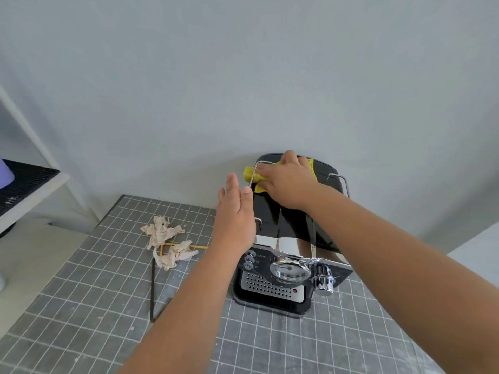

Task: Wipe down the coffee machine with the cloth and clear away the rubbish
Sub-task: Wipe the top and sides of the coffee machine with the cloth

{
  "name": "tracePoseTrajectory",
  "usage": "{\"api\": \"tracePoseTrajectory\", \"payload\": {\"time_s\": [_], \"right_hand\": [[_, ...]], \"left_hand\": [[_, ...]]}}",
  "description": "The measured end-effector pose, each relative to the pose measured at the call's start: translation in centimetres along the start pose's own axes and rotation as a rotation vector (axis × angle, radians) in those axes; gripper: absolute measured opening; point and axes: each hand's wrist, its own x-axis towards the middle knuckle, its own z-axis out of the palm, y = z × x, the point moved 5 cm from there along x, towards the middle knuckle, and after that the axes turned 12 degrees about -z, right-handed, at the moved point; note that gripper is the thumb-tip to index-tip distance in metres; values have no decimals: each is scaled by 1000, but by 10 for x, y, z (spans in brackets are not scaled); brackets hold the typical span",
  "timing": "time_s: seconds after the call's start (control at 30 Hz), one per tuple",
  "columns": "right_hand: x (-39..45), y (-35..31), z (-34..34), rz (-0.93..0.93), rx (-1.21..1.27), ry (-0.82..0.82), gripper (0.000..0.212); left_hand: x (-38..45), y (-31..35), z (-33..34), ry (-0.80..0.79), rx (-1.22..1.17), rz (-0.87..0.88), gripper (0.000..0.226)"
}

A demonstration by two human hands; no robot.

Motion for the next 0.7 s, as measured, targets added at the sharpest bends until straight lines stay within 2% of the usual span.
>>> {"api": "tracePoseTrajectory", "payload": {"time_s": [0.1,0.17,0.27,0.37,0.47,0.6,0.7], "right_hand": [[-17,-6,-1,-54,152,-37,37],[-40,-9,-3,-157,252,-88,44],[-57,-1,-4,-228,314,-126,43],[-35,19,-5,-73,220,-48,42],[-5,10,-2,7,59,-52,37],[-1,-11,1,-8,21,-75,35],[-27,-22,1,-135,131,-121,40]], "left_hand": [[0,0,-1,-1,2,2,59],[-1,1,-1,-1,16,4,60],[-2,1,-1,-8,22,-3,59],[-1,1,-1,-9,12,-5,59],[-1,2,-1,-11,1,-7,58],[-1,-1,-1,-10,1,-18,57],[-1,0,-1,-5,-10,-5,56]]}}
